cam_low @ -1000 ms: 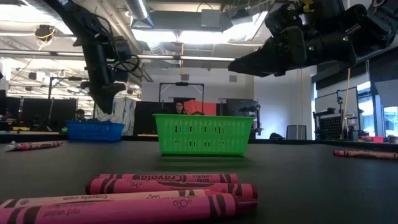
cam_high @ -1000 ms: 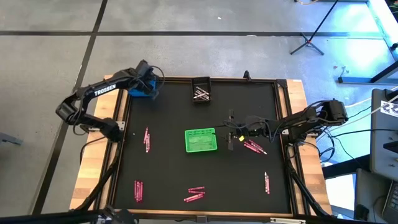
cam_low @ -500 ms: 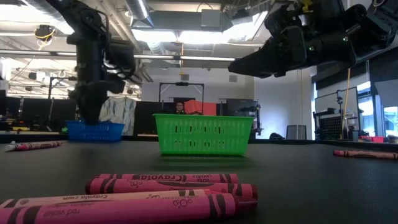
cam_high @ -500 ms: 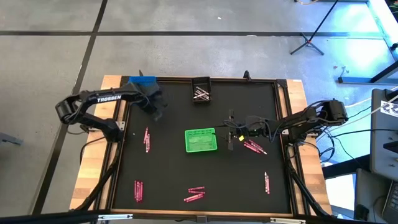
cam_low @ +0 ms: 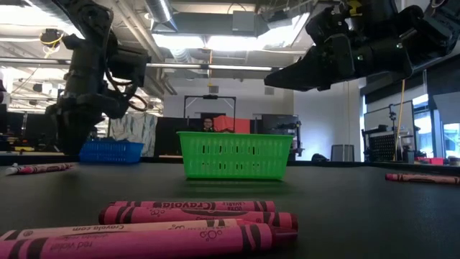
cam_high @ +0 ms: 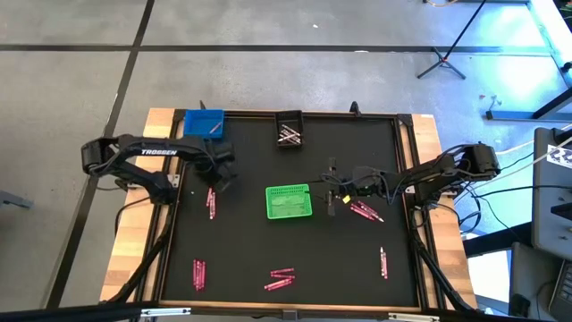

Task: Sort crayons
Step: Put the pink crayon into the blue bin

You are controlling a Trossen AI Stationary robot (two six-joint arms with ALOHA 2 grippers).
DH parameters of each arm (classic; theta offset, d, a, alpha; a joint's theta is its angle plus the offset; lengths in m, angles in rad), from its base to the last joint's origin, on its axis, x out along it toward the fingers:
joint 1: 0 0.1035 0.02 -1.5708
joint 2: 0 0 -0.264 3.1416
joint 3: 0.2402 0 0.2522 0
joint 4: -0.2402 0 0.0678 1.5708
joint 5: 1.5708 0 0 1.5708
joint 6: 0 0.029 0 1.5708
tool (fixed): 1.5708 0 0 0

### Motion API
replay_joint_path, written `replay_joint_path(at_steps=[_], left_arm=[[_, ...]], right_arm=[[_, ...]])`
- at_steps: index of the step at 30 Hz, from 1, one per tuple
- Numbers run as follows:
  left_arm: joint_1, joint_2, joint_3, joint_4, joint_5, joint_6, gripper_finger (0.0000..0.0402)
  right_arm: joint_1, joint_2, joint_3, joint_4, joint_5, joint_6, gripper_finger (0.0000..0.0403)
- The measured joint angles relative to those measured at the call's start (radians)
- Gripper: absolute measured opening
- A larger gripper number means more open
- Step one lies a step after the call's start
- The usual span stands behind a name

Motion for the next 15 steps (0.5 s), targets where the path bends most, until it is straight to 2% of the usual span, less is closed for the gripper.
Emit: replay_joint_path(at_steps=[5, 15], left_arm=[[-0.038, 0.000, -0.044, 0.019, -0.012, -0.047, 0.0109], [-0.041, -0.003, -0.126, 0.121, -0.023, -0.067, 0.0109]], right_arm=[[0.000, 0.000, 0.000, -0.004, 0.004, 0.000, 0.0150], [0.000, 0.000, 0.000, -0.004, 0.025, 0.000, 0.0150]])
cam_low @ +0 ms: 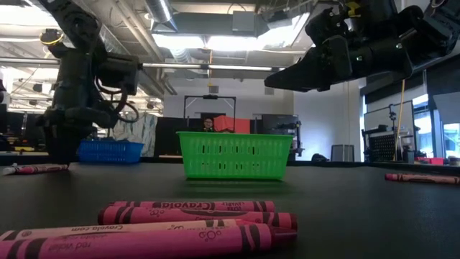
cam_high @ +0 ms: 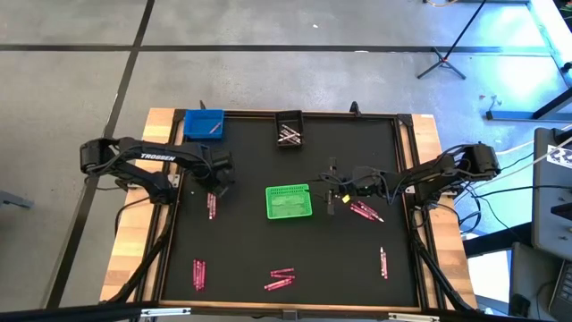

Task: Sort crayons
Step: Put the pink crayon into the blue bin

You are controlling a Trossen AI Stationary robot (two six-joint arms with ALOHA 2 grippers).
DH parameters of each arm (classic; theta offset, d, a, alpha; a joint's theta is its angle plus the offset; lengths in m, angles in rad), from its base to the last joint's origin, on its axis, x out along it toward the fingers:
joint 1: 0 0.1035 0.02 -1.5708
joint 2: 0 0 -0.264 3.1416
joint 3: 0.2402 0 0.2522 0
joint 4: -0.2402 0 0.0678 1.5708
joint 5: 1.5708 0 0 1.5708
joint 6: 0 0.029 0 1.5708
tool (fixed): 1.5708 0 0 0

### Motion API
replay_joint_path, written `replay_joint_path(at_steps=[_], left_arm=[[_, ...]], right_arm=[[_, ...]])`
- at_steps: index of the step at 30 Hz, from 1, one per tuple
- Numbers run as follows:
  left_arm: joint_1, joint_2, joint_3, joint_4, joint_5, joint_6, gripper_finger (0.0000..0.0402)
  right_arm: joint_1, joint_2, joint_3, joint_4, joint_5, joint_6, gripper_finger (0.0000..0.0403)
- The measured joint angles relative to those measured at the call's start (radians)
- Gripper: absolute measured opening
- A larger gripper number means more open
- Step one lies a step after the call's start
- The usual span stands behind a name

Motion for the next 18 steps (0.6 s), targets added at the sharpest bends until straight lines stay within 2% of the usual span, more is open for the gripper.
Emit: replay_joint_path(at_steps=[4, 12, 18], left_arm=[[0.000, 0.000, -0.001, -0.001, -0.011, 0.023, 0.0105], [0.000, 0.002, -0.003, -0.005, -0.033, 0.031, 0.0063], [0.000, 0.002, -0.003, -0.005, -0.043, 0.041, 0.0049]], right_arm=[[0.000, 0.000, 0.000, 0.001, 0.000, 0.000, 0.0150], [0.000, 0.000, 0.000, -0.001, 0.001, 0.000, 0.0150], [0.000, 0.000, 0.000, -0.010, 0.001, -0.001, 0.0150]])
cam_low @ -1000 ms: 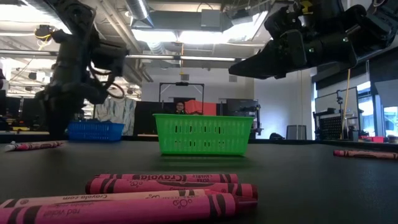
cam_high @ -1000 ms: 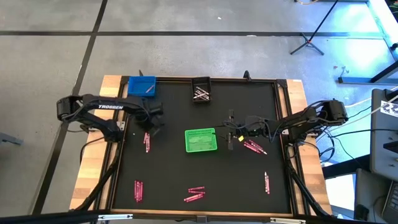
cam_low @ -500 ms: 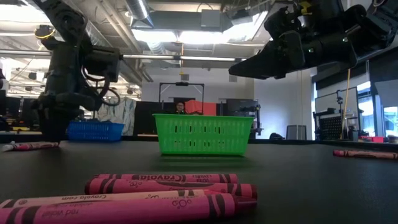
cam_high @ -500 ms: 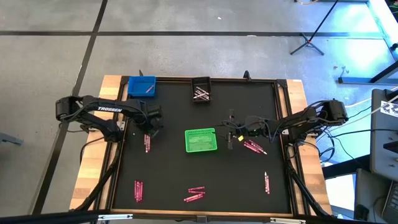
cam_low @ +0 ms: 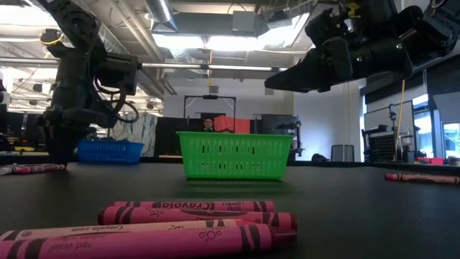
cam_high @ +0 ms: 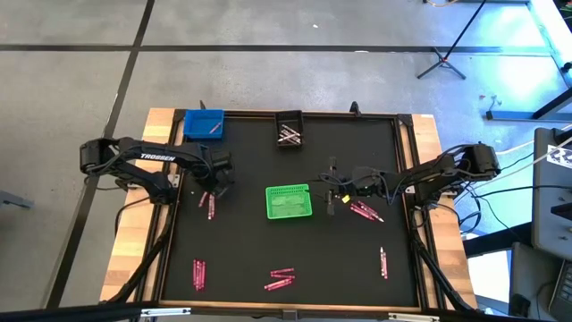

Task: Sort crayons
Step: Put the pink crayon into the blue bin

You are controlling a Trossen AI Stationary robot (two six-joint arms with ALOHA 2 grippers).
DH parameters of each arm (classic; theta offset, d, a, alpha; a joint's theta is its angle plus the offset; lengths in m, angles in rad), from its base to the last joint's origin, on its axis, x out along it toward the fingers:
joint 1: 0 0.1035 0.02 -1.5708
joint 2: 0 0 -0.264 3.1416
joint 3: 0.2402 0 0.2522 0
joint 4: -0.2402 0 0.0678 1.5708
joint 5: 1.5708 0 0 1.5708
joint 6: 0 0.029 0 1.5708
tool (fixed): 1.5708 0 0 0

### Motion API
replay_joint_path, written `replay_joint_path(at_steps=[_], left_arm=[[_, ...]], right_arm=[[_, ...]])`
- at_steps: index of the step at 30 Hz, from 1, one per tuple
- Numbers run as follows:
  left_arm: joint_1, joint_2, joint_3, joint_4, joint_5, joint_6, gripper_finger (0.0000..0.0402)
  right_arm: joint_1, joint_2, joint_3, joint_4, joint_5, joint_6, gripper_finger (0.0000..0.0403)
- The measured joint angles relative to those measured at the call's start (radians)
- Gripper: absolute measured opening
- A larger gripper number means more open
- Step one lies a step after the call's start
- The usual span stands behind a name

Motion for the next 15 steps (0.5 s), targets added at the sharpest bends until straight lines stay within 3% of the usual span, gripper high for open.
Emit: replay_joint_path(at_steps=[8, 15], left_arm=[[-0.001, 0.002, 0.017, -0.005, -0.006, 0.014, 0.0048], [-0.019, 0.004, 0.127, -0.053, -0.068, 0.056, 0.0048]], right_arm=[[0.000, 0.000, 0.000, -0.002, 0.000, -0.001, 0.0150], [0.000, 0.000, 0.000, -0.003, 0.000, -0.002, 0.0150]])
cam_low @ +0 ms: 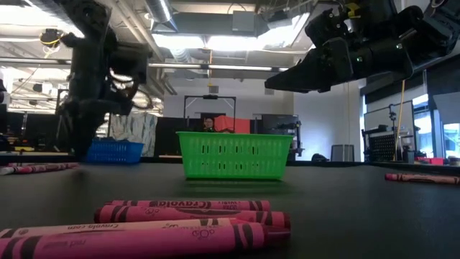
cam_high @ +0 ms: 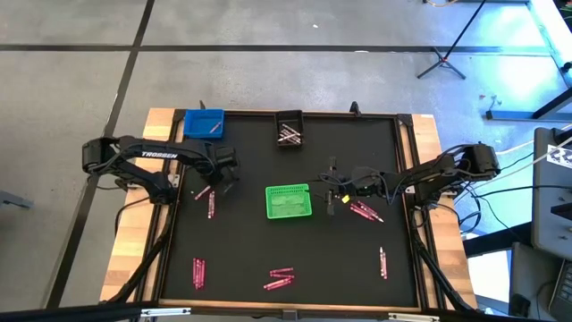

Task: Sort crayons
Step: Put the pink crayon into the blue bin

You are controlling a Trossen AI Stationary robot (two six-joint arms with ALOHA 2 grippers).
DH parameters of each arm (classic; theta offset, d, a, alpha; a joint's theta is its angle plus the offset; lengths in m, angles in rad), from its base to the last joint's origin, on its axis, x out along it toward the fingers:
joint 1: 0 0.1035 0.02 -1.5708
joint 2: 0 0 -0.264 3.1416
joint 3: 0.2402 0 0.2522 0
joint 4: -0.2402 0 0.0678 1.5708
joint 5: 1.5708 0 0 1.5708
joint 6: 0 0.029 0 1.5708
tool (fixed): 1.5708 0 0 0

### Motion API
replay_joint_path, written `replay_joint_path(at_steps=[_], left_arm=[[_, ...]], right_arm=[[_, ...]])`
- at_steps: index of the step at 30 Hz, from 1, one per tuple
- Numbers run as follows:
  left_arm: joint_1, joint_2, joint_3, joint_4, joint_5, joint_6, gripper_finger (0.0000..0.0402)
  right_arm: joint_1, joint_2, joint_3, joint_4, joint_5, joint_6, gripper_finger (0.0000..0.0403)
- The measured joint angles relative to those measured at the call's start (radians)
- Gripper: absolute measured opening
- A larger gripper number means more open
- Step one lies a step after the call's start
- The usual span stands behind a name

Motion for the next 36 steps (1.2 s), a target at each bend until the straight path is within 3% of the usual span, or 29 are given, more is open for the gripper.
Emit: replay_joint_path(at_steps=[6, 10, 24, 36], left_arm=[[0.000, -0.002, 0.145, -0.100, -0.096, 0.061, 0.0048], [-0.001, -0.003, 0.169, -0.136, -0.048, 0.089, 0.0048], [-0.096, -0.003, -0.031, -0.157, 0.212, -0.043, 0.0095], [-0.181, -0.003, -0.109, -0.042, 0.166, -0.100, 0.0095]], right_arm=[[0.000, 0.000, 0.000, 0.000, 0.000, 0.000, 0.0150], [0.000, 0.000, 0.000, -0.003, 0.000, 0.001, 0.0150], [0.000, 0.000, 0.000, -0.019, 0.000, 0.001, 0.0150], [0.000, 0.000, 0.000, -0.018, 0.000, 0.001, 0.0150]])
